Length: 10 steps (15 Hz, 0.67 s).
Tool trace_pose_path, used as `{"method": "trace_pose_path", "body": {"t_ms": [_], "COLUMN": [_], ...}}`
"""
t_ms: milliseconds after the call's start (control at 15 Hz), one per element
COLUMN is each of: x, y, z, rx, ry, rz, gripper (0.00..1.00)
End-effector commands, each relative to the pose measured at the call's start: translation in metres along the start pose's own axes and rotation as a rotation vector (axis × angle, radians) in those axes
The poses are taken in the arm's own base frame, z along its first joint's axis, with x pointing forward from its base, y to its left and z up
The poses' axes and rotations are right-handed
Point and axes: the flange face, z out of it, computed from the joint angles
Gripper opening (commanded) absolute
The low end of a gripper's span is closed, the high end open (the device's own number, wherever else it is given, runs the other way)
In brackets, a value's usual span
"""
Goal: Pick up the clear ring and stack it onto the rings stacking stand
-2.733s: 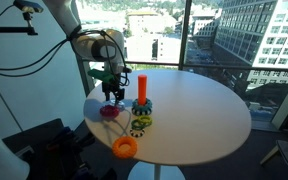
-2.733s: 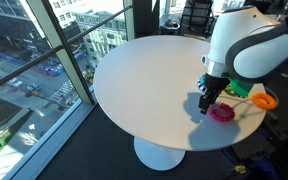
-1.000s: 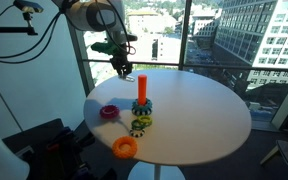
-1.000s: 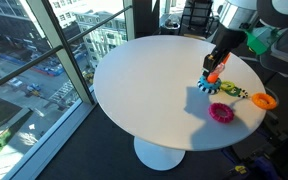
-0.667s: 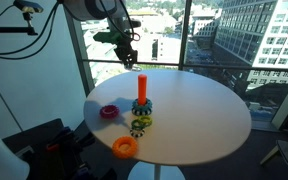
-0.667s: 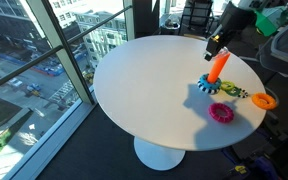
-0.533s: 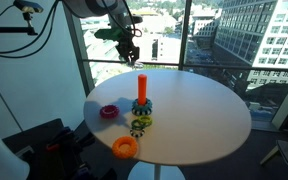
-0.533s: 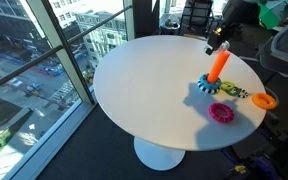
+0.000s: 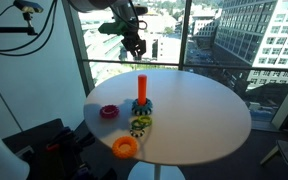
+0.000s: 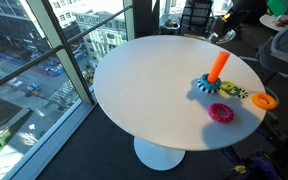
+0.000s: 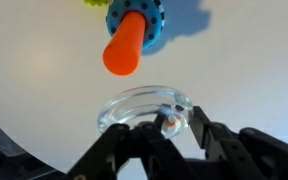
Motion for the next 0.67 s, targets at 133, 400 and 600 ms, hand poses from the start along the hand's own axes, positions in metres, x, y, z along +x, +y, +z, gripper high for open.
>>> {"method": "trace_pose_path", "body": {"t_ms": [133,400,600], "x": [-0.009,-0.021,-0.030], "y": [0.016,0.021,0.023], "z": [0.000,0.009,0.016], "rx": [-0.012,-0.004,0.007], "ry": [0.046,0.051,0.050], "rz": [0.052,0.079,0.095], "gripper": [0.08,0.08,0.08]}}
